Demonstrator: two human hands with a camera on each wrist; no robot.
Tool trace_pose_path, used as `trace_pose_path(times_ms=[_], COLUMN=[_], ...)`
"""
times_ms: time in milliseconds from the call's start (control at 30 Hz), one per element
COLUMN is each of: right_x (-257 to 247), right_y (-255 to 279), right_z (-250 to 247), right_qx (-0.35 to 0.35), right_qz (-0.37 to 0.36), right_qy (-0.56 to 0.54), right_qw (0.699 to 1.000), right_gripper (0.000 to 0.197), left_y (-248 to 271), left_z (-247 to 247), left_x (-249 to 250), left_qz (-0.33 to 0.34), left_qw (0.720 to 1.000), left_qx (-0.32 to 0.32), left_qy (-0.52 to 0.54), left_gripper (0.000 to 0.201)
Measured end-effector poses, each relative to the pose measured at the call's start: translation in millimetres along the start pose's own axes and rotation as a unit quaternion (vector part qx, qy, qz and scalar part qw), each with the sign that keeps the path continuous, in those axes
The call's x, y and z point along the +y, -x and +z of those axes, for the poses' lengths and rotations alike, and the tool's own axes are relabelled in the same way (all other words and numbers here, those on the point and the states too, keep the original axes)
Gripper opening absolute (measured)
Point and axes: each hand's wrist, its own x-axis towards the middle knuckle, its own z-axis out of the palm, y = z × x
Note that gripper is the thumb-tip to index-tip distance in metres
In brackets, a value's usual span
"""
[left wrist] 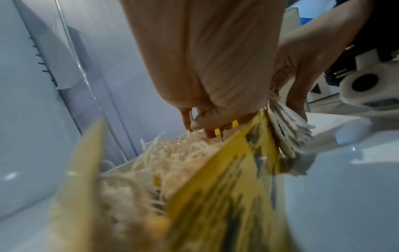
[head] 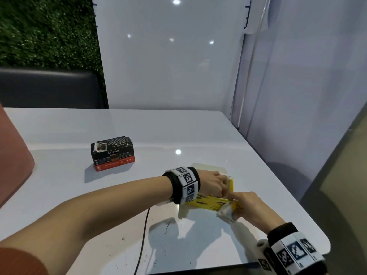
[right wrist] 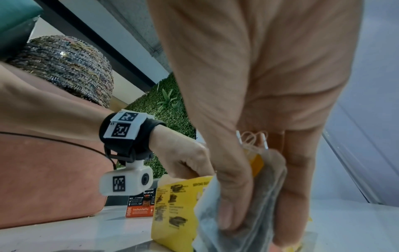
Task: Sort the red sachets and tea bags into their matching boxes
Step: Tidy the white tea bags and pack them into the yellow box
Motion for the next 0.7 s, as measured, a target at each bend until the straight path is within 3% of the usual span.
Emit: trace_pose_path(times_ms=[133, 200, 267, 433, 700], right_x=[-6.8, -6.3, -6.0, -2.9, -10.1], right_y=[1.4, 0.1, -0.9, -2.7, 10.3], right_z=[-2.0, -1.6, -1.0, 1.3, -11.3], right_qx=[0.004, -0.006, -0.009, -0.009, -0.007], right_qz=[0.001, -0.008, -0.003, 0.016, -0.020], right_qy=[0.005, 0.062, 0.071, 0.071, 0.078], right_qw=[1.000, 0.998, 0.997, 0.997, 0.997], right_gripper=[0.037, 0.050, 0.047, 0.028, 0.040], left_y=[6.1, 11.0, 12.3, 17.2, 28.7], left_z=[3.8, -0.5, -3.5, -2.0, 9.1], left_x=[2.0, 6.0, 9.3, 9.6, 12.0], left_qz=[0.031, 0.018, 0.010, -0.014, -0.044], left_qw=[0.995, 0.995, 0.991, 0.992, 0.980], left_qx=[0.088, 0.089, 0.091, 0.060, 0.058], left_qy=[-0.023, 0.043, 0.098, 0.109, 0.183], left_gripper=[0.035, 0.041, 0.044, 0.039, 0.042])
